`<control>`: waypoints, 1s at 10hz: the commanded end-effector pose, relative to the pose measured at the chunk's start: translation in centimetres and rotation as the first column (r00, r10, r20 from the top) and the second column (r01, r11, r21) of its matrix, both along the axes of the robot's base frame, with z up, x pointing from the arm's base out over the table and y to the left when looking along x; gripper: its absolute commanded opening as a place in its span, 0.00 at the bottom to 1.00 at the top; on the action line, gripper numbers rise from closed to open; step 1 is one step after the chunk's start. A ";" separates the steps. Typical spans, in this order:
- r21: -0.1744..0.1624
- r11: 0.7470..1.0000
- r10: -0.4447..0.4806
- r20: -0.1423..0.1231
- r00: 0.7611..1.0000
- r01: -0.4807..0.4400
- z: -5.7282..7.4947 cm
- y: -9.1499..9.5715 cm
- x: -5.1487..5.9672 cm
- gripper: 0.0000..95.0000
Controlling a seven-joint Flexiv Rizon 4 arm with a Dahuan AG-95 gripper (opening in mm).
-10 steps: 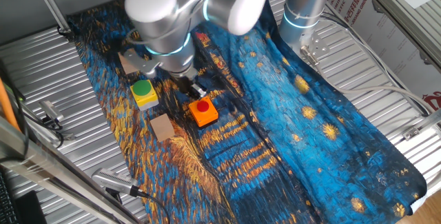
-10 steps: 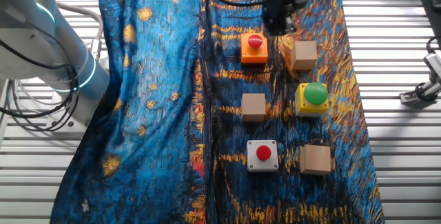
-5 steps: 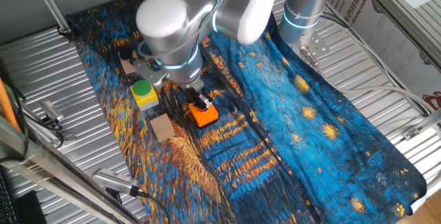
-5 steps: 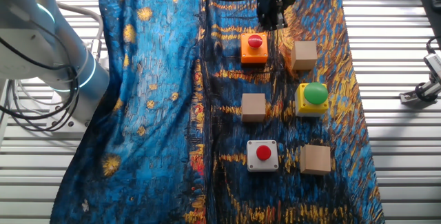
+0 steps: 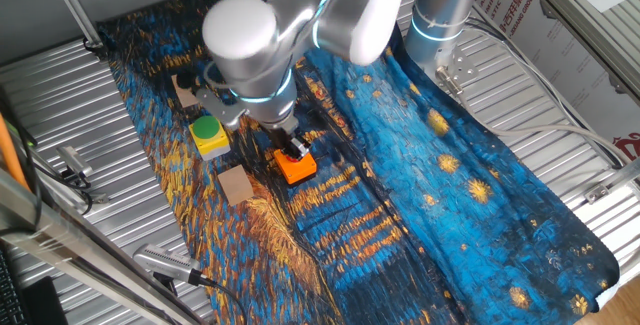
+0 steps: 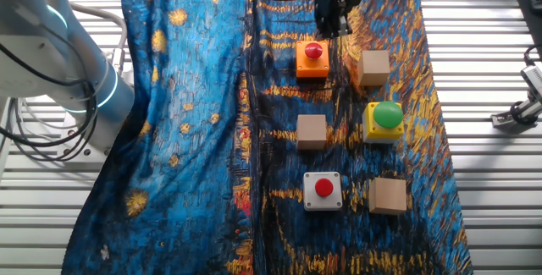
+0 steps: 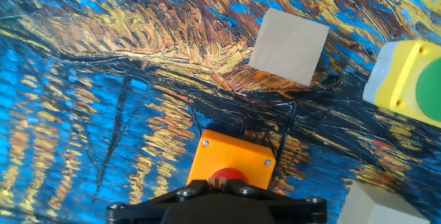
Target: Press three buttons from left to right in sequence
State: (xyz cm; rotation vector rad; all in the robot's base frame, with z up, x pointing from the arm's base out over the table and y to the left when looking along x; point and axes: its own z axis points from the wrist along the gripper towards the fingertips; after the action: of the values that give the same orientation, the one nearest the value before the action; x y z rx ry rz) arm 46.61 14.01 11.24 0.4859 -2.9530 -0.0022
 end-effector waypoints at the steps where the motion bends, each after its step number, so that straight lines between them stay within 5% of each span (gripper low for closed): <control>1: -0.007 1.000 0.012 0.004 1.000 -0.012 -0.4 -0.5 -0.1 0.00; 6: -0.007 1.000 0.017 0.021 1.000 -0.017 -3.4 -1.2 -0.1 0.00; 8: -0.018 1.000 0.001 0.007 1.000 -0.001 -4.2 -0.8 0.2 0.00; 10: -0.157 0.981 0.121 0.013 0.993 -0.118 -3.3 -0.5 0.8 0.00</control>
State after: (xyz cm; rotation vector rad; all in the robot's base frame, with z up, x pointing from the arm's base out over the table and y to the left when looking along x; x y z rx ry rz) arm 47.45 13.61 8.47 0.4864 -2.9387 0.0703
